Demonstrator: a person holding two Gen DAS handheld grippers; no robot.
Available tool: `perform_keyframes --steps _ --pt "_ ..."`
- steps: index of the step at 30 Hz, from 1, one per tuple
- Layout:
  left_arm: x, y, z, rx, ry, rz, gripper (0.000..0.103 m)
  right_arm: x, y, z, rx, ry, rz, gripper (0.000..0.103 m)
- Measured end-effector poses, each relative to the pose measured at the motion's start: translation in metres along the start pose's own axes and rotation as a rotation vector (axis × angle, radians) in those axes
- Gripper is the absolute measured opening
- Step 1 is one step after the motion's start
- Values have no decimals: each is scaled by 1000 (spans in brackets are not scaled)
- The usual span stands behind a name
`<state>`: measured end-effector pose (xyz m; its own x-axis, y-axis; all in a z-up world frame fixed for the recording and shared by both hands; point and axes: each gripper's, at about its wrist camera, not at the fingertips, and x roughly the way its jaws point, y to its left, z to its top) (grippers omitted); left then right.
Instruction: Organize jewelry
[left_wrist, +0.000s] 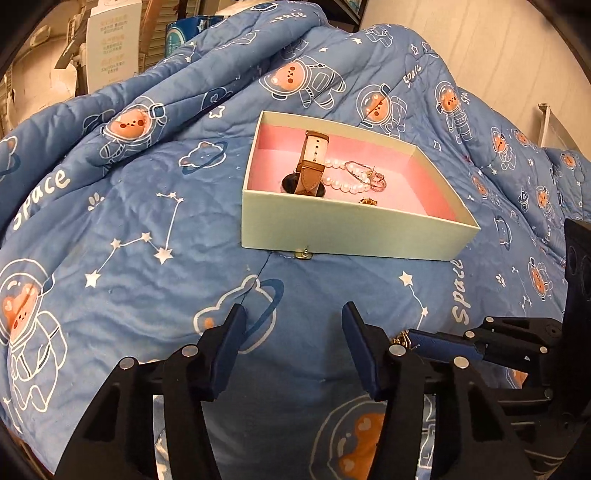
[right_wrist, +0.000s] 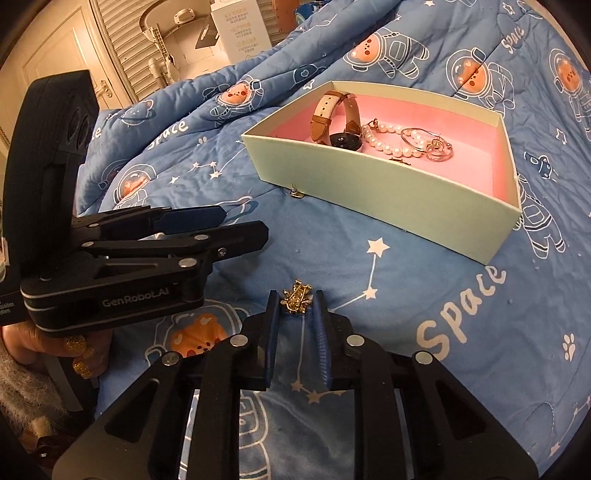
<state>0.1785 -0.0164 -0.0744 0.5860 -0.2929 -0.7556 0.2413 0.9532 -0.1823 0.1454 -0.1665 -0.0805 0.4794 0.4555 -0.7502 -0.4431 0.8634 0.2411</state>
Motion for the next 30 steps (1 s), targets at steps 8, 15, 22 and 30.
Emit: perform_keyframes --steps 8,15,22,30 --pt "20 -7 20 1 24 4 35 -8 -4 -6 12 0 -16 19" --pt "38 -16 29 22 48 19 28 -10 -9 -8 28 2 -14 19" --pt "45 -17 32 46 49 27 24 -7 -9 -8 37 1 -14 19" --pt "43 -15 30 43 30 15 12 -7 -8 -10 36 1 -19 19"
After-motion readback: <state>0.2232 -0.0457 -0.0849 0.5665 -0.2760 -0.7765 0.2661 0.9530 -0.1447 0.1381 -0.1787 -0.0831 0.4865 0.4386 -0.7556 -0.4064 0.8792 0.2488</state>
